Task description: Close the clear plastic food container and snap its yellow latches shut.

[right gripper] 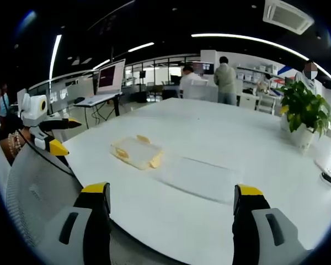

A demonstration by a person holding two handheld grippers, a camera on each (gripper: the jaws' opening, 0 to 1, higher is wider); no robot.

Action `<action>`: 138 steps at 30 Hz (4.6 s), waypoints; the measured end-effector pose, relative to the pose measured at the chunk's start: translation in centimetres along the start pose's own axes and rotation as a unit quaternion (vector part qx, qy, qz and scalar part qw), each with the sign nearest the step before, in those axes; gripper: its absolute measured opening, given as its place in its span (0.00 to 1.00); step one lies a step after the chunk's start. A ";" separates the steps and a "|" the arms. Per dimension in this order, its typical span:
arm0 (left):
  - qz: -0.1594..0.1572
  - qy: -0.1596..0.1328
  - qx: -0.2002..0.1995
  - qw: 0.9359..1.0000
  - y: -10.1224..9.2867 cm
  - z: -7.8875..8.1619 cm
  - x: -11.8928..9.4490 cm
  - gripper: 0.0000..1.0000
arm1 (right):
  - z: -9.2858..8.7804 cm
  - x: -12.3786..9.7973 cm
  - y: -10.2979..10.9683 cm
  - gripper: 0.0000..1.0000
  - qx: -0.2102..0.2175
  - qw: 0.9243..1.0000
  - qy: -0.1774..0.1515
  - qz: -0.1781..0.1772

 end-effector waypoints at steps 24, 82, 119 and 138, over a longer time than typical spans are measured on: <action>-0.003 0.008 -0.003 1.000 0.2 -0.2 0.0 0.89 | -0.1 0.1 -0.1 0.88 0.007 1.000 0.007 -0.005; -0.044 0.014 0.068 0.997 4.1 2.0 0.6 0.83 | 1.4 0.6 -0.4 0.97 -0.025 0.998 -0.012 0.063; -0.197 0.306 0.283 0.887 11.4 3.7 12.0 0.59 | 7.0 17.7 -0.2 0.91 -0.311 0.884 0.081 0.341; -0.247 0.377 0.344 0.824 11.7 2.3 15.5 0.49 | 4.4 21.3 1.1 0.73 -0.343 0.836 0.153 0.399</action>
Point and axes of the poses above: the point that each gripper's makers call its tool centre point, and the gripper's own axes: x roughly forward along the fingers, y roughly to its left, z roughly out of its top, the point moved 7 cm from there along -x, roughly backward along the fingers, and after that the axes turned 13 degrees about -x, right-handed, at the moved point
